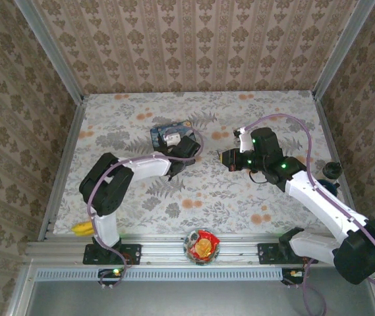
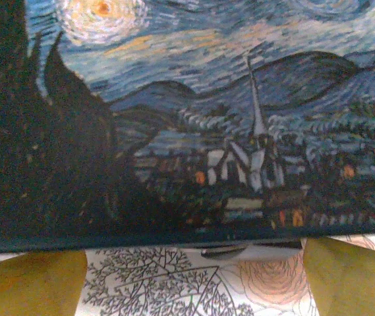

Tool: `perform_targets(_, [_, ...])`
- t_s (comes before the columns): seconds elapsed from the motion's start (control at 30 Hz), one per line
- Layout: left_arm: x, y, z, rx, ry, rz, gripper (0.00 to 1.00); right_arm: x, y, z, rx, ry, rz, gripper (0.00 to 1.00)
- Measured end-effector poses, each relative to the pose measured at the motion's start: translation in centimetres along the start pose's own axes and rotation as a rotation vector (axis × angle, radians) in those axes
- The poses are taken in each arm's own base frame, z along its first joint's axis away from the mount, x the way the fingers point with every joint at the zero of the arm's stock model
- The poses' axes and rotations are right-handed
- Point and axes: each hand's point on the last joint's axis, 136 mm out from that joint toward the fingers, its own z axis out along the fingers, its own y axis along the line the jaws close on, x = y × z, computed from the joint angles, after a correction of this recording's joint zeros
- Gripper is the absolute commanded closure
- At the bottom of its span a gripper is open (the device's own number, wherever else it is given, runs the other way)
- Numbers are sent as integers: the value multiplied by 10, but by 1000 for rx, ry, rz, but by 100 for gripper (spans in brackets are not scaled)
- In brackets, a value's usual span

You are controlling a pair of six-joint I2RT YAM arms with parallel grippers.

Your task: Unlock the padlock with the key

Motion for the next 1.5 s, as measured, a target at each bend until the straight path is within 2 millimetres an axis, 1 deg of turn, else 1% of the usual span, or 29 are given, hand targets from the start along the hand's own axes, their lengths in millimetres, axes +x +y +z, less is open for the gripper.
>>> perform_targets(0.2, [-12, 0, 8, -30, -25, -3, 19, -1, 0, 1, -7, -14, 5, 100])
perform_targets(0.4, [-15, 8, 12, -62, -30, 4, 22, -3, 1, 1, -13, -24, 4, 100])
perform_targets(0.5, [-14, 11, 12, -73, -24, 16, 31, -4, 1, 1, -14, -25, 4, 100])
perform_targets(0.6, [-10, 12, 13, -72, -17, 21, 35, -6, 2, 1, -18, -33, 1, 100])
perform_targets(0.7, [0, 15, 15, -57, 8, 25, 35, -7, 3, 2, -21, -37, 2, 100])
perform_targets(0.8, [8, 15, 16, -43, 33, 29, 34, -6, 2, 3, -19, -33, 8, 100])
perform_targets(0.93, [8, 11, 16, -24, 36, 23, 20, -6, 1, 5, -19, -31, 19, 100])
perform_targets(1.07, [4, 10, 16, -26, 22, 19, 19, -8, 2, 6, -25, -36, 18, 100])
perform_targets(1.27, [-16, 2, 18, -54, -36, 5, 27, -9, 2, 6, -27, -39, 19, 100])
perform_targets(1.33, [-18, 1, 21, -67, -45, 7, 32, -8, 2, 6, -27, -38, 19, 100])
perform_targets(1.5, [-18, 3, 26, -89, -55, 9, 39, -8, 2, 6, -29, -38, 19, 100])
